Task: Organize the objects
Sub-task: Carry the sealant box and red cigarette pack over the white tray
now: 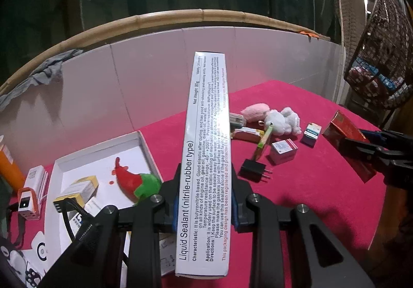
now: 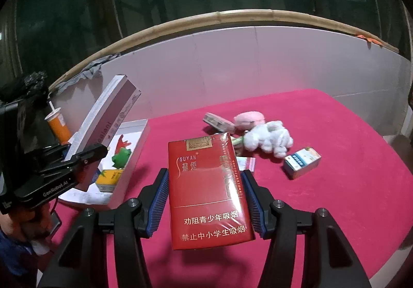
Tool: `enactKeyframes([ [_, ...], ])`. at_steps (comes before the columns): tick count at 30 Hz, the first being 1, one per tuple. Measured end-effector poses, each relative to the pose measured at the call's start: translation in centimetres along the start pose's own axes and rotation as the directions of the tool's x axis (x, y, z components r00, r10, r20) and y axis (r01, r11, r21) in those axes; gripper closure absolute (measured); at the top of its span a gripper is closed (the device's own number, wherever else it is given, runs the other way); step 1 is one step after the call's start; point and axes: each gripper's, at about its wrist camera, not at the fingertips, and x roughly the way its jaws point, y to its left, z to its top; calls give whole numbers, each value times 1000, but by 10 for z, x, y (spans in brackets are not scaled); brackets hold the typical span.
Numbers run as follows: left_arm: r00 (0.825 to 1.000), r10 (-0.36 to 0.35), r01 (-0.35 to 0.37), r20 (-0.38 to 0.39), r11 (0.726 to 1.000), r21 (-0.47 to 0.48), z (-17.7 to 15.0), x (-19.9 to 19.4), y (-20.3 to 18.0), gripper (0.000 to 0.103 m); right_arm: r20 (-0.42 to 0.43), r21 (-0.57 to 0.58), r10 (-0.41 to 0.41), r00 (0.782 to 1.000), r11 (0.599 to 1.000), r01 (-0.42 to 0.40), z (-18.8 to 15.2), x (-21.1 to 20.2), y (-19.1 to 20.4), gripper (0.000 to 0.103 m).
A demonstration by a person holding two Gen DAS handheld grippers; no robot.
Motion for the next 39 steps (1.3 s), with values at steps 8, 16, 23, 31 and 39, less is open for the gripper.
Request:
enactKeyframes([
  [8, 999, 38, -37, 16, 998, -59, -5, -11, 27, 75, -1, -45, 41, 999, 998, -41, 14, 10, 35, 43],
  [16, 996, 87, -85, 13, 990, -112, -14, -19, 56, 75, -12, -92, 62, 998, 994, -63, 22, 26, 73, 43],
  [23, 991, 134, -129, 17, 978, -166, -22, -27, 91, 75, -46, -104, 88, 995, 990, -93, 25, 48, 99, 43],
  [31, 981, 195, -186, 12, 952, -243, -35, -39, 142, 75, -79, -115, 123, 989, 984, -132, 35, 68, 128, 43],
  [39, 973, 231, -224, -17, 922, -317, -49, -45, 189, 75, -120, -151, 158, 980, 973, -175, 39, 89, 159, 43],
])
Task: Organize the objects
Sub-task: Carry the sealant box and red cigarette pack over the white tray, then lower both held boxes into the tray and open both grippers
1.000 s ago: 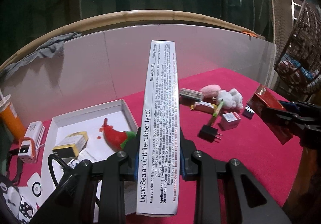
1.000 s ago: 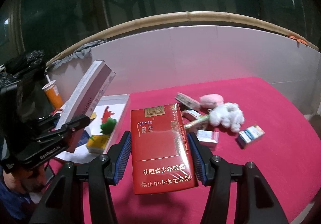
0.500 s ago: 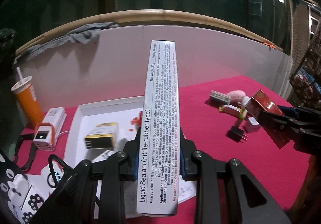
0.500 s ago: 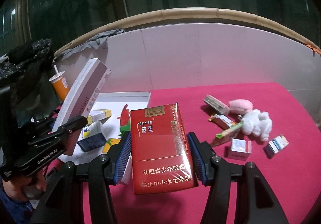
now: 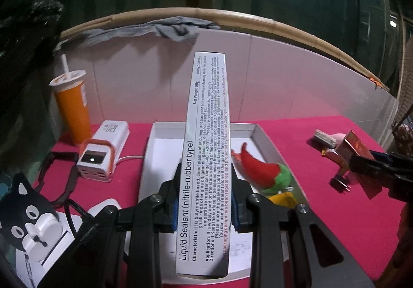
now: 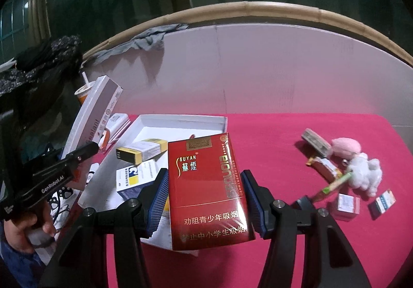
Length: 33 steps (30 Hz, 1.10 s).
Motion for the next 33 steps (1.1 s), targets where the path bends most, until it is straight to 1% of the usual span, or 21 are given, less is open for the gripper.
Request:
enactKeyframes([
  [6, 998, -37, 37, -53, 999, 0, 3, 22, 9, 75, -62, -3, 25, 998, 1000, -25, 3, 32, 17, 43],
  [10, 995, -71, 69, -71, 997, -21, 9, 39, 9, 75, -103, 37, 26, 994, 999, -23, 1, 59, 22, 43],
  [14, 995, -62, 62, -72, 998, -7, 8, 47, 5, 75, -135, 58, 18, 991, 998, -10, -1, 83, 25, 43],
  [18, 995, -45, 44, -90, 999, -7, 1, 55, 8, 75, -152, 58, 5, 988, 998, 4, 1, 103, 27, 43],
  [23, 994, -26, 25, -107, 1000, -17, -2, 63, 13, 75, -155, 59, 2, 988, 998, 7, 8, 124, 34, 42],
  [25, 994, -25, 23, -108, 1000, -20, -3, 64, 13, 74, -155, 71, 4, 988, 997, 7, 9, 132, 34, 41],
  [27, 994, -28, 26, -105, 999, -27, -4, 65, 12, 49, -180, 110, 51, 982, 993, -31, 9, 143, 32, 40],
  [28, 994, -31, 28, -104, 999, -27, -5, 65, 11, 19, -188, 132, 60, 980, 991, -35, 7, 146, 29, 40],
  [29, 994, -29, 27, -102, 999, -23, -5, 65, 10, 0, -189, 151, 65, 980, 988, -36, 4, 147, 27, 37],
  [30, 996, -21, 20, -92, 1000, -15, -6, 63, 8, 0, -184, 168, 77, 980, 985, -46, 2, 146, 24, 32],
  [31, 996, -11, 10, -86, 1000, -10, -5, 62, 7, 0, -179, 179, 86, 980, 982, -53, 1, 145, 23, 31],
  [33, 997, -1, 0, -79, 1000, -9, -5, 60, 4, 0, -170, 193, 84, 982, 980, -51, -1, 140, 21, 25],
])
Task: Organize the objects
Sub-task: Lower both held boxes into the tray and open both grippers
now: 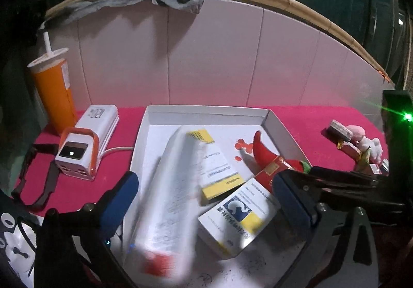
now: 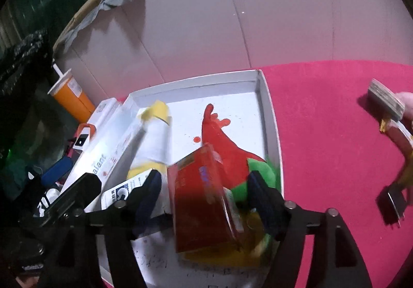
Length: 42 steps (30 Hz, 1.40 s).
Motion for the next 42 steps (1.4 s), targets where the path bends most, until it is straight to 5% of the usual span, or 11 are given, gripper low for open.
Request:
enactKeyframes([
  [16, 999, -8, 7, 35, 1000, 28, 4, -24, -31, 0, 110, 50, -29, 994, 998, 24, -15, -69, -29, 14],
  [28, 996, -76, 73, 45, 995, 72, 1, -37, -70, 0, 143, 229, -147, 979, 967, 112, -36, -122, -109, 12],
  [30, 994, -99, 95, 56, 993, 63, -2, -40, -72, 0, 145, 182, -190, 971, 970, 162, -29, -133, -106, 12],
  [32, 993, -105, 102, 59, 994, 44, -4, -42, -70, 0, 178, 13, -256, 950, 966, 258, -14, -152, -81, 12],
  [34, 994, -90, 90, 58, 996, 14, -5, -43, -65, 0, 275, -228, -331, 903, 890, 396, -1, -180, -38, 12],
  [35, 994, -85, 85, 63, 996, -1, -5, -44, -63, 0, 344, -345, -352, 870, 815, 466, 1, -194, -12, 12],
  [39, 994, -80, 85, 73, 995, -58, -9, -50, -58, 0, 597, -631, -304, 743, 395, 668, -24, -241, 89, 9],
  [42, 996, -71, 75, 58, 995, -65, -14, -52, -62, 0, 672, -692, -228, 704, 144, 707, -57, -261, 147, 9],
])
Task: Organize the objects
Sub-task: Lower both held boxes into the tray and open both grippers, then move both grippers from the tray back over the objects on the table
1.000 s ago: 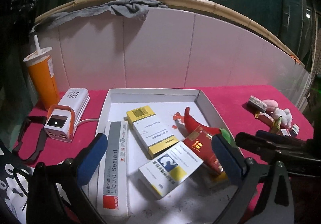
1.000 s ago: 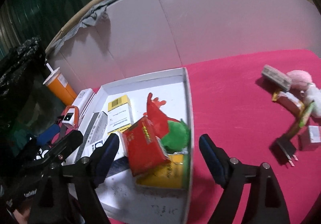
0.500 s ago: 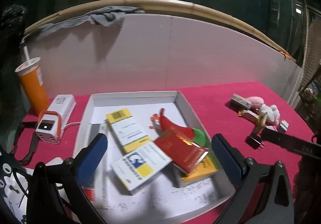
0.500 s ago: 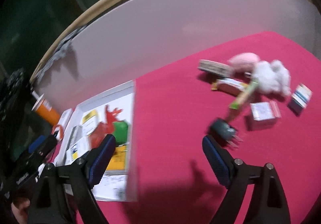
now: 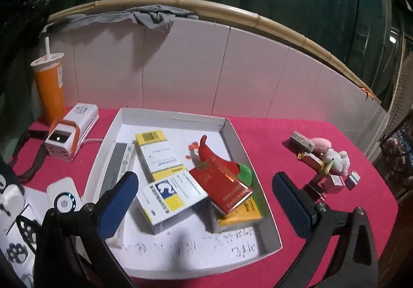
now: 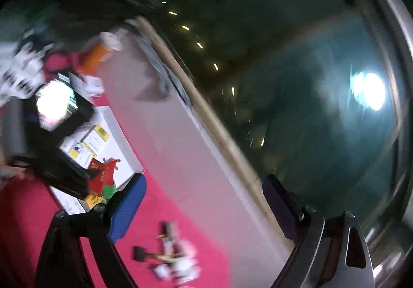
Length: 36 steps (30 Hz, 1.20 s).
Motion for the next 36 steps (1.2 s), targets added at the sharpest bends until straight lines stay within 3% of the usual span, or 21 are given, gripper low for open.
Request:
enactKeyframes([
  [4, 1000, 10, -10, -10, 1000, 9, -4, -5, -8, 0, 164, -243, -31, 986, 967, 71, 39, -68, 36, 8],
  [8, 1000, 19, -19, -14, 1000, 5, -6, -8, -13, 0, 281, -385, -30, 959, 912, 142, 48, -106, 67, 5],
  [10, 1000, 9, -9, -7, 1000, 6, -5, -10, -18, 0, 248, -450, -57, 967, 878, 167, 42, -99, 81, 5],
  [13, 1000, -7, 7, -8, 1000, 22, -6, -8, -27, 0, 137, -547, -11, 990, 833, 85, 25, -92, 90, 5],
  [15, 1000, -19, 20, -21, 999, 39, -7, -1, -36, 0, 104, -553, 27, 994, 832, 35, 10, -94, 87, 5],
  [18, 998, -42, 46, -47, 996, 78, -9, 12, -54, 0, 32, -472, 104, 994, 878, -77, -5, -82, 72, 5],
  [20, 996, -56, 63, -66, 993, 102, -11, 21, -67, 0, -37, -330, 141, 989, 933, -145, -18, -56, 53, 5],
  [23, 992, -79, 94, -97, 982, 164, -13, 35, -94, 0, -128, -112, 148, 981, 980, -163, -50, -15, 22, 5],
  [25, 988, -100, 124, -120, 969, 213, -13, 43, -115, 0, -205, 62, 186, 961, 982, -177, -86, 17, -2, 5],
  [27, 982, -120, 156, -144, 948, 276, -13, 55, -140, 0, -292, 249, 243, 925, 953, -172, -135, 54, -27, 5],
  [29, 976, -134, 184, -170, 927, 328, -15, 66, -162, 0, -363, 443, 305, 880, 888, -125, -193, 88, -53, 5],
  [31, 965, -139, 215, -221, 903, 372, -21, 84, -187, 0, -394, 661, 401, 827, 749, -49, -264, 121, -75, 5],
  [34, 951, -129, 233, -281, 897, 376, -34, 107, -210, 0, -314, 895, 544, 778, 442, 52, -368, 154, -89, 6],
  [36, 944, -125, 238, -304, 898, 371, -44, 124, -223, 0, -271, 953, 565, 779, 272, 135, -427, 160, -90, 6],
])
